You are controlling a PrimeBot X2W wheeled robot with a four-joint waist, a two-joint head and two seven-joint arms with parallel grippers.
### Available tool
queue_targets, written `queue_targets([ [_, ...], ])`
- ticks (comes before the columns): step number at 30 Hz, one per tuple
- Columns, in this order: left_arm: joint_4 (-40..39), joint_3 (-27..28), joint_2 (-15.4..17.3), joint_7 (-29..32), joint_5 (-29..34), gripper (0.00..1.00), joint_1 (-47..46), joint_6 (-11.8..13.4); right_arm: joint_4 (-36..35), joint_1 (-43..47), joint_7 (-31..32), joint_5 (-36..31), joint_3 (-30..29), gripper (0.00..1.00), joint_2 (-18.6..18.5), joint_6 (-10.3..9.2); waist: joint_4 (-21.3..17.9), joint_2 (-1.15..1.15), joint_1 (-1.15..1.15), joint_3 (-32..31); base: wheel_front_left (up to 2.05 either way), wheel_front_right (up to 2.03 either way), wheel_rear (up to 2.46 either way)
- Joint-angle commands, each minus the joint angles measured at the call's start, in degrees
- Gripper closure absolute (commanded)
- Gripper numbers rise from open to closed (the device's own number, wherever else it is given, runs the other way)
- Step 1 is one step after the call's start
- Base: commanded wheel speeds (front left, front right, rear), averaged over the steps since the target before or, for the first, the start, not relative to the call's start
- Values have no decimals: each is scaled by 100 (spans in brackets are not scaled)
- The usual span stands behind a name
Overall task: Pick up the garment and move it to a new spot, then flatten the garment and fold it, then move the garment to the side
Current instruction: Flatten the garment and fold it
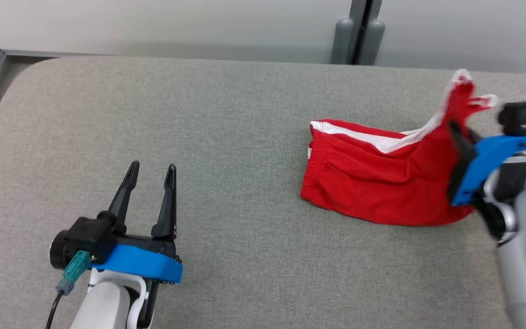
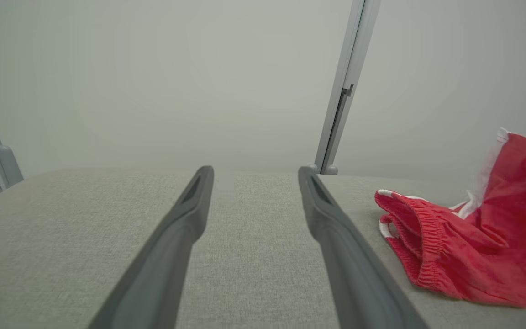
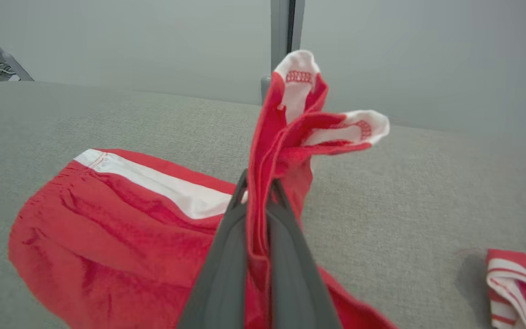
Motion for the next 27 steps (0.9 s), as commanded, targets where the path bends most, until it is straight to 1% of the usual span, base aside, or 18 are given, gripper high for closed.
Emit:
queue_targets([
  [1, 16, 28, 35, -24, -31, 0, 70, -41, -36, 92, 17, -20, 23, 100, 37, 2, -7, 0, 0, -18, 0, 0, 0],
  [5, 40, 38, 34, -24, -29, 0, 122, -27, -193, 13, 302, -166, 410, 100, 493, 1, 72, 0, 0, -79, 0, 0, 0],
  [8, 29, 6, 19, -24, -41, 0, 121, -26, 34, -182, 447, -290, 618, 100, 732, 1, 158, 0, 0, -61, 0, 0, 0],
  [10, 30, -60, 14, -24, -53, 0, 96, -26, 295, -327, 417, -324, 658, 100, 880, 1, 246, 0, 0, -33, 0, 0, 0],
  [13, 60, -164, 0, -24, -85, 0, 45, -26, 800, -528, 393, -386, 680, 100, 999, 1, 406, 0, 0, 2, 0, 0, 0],
  [16, 90, -271, -15, -24, -115, 0, -18, -26, 1263, -708, 320, -421, 657, 100, 1028, 1, 564, 0, 0, 24, 0, 0, 0],
  [18, 107, -311, -34, -24, -134, 0, -35, -26, 1512, -796, 250, -258, 735, 100, 1031, 2, 646, 0, 0, 23, 0, 0, 0],
  [19, 118, -314, -37, -24, -130, 0, -29, -26, 1596, -841, 182, -120, 817, 75, 1032, 2, 671, 0, 0, 19, 0, 0, 0],
  [20, 127, -318, -41, -24, -137, 0, -20, -26, 1674, -870, 133, 20, 904, 34, 1033, 2, 689, 0, 0, 13, 0, 0, 0],
  [21, 133, -317, -42, -24, -145, 0, -11, -26, 1744, -898, 81, 205, 998, 0, 1033, 2, 700, 0, 0, 6, 0, 0, 0],
  [24, 163, -284, -31, -24, -153, 0, 47, -26, 1804, -974, -55, 766, 1297, 0, 1029, 1, 674, 0, 0, -44, 0, 0, 0],
  [27, 190, -222, -25, -24, -141, 0, 125, -26, 1609, -1019, -246, 1423, 1524, 0, 1027, 2, 583, 0, 0, -140, 0, 0, 0],
])
